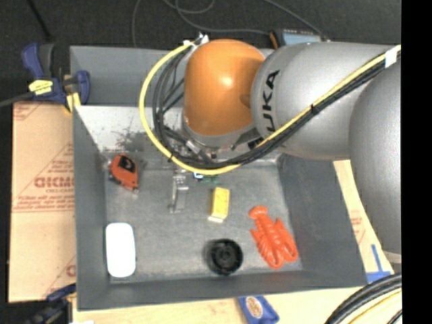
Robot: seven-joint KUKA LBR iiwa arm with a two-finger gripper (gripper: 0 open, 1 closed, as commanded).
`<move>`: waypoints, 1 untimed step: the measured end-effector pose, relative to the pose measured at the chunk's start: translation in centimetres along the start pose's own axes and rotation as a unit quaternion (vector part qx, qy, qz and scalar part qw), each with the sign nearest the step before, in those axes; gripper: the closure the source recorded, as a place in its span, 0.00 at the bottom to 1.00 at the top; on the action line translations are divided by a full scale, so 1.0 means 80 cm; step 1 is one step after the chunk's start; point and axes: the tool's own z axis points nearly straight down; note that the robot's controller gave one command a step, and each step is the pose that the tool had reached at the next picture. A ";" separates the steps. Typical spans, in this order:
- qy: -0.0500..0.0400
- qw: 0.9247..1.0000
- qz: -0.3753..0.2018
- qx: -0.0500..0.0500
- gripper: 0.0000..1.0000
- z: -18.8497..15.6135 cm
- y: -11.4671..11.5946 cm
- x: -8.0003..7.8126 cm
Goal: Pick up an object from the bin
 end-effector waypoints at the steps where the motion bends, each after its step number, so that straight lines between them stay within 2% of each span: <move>1: -0.004 1.000 0.001 -0.001 0.00 -0.006 -0.001 -0.001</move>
Offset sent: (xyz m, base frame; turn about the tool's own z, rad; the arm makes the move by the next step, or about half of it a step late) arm -0.0813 -0.0416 -0.0380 -0.3919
